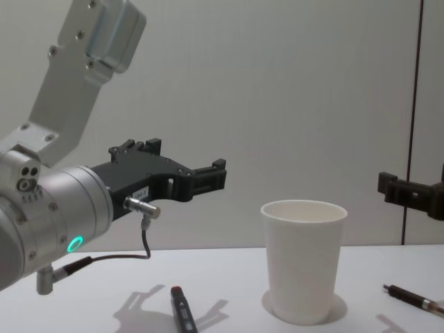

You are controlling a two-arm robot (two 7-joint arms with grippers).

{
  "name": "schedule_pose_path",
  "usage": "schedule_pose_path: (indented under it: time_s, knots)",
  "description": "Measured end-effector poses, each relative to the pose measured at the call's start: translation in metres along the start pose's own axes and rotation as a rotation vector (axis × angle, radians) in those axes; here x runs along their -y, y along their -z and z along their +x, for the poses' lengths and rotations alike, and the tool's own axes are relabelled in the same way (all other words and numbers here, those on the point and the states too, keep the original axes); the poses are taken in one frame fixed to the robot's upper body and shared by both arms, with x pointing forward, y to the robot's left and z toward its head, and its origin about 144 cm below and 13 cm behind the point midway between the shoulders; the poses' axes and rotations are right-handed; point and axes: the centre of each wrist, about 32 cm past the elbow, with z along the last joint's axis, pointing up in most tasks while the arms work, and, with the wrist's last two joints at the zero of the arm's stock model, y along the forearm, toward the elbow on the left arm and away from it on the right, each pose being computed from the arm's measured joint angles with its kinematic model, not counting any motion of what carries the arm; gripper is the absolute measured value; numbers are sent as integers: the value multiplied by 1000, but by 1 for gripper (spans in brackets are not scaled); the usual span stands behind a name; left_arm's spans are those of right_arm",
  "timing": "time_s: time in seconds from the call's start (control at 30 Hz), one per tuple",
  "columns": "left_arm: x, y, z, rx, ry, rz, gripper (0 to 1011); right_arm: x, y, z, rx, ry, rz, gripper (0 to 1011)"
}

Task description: Place the pen into the pen holder.

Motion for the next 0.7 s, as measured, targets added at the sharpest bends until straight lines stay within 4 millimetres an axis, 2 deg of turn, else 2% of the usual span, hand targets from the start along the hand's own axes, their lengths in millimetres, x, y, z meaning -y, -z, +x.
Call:
schedule_pose_path:
  time_s: [0.7]
  knots:
    - [0, 0, 0, 0, 0, 0, 1001, 0, 0, 0, 0, 0, 0, 1001]
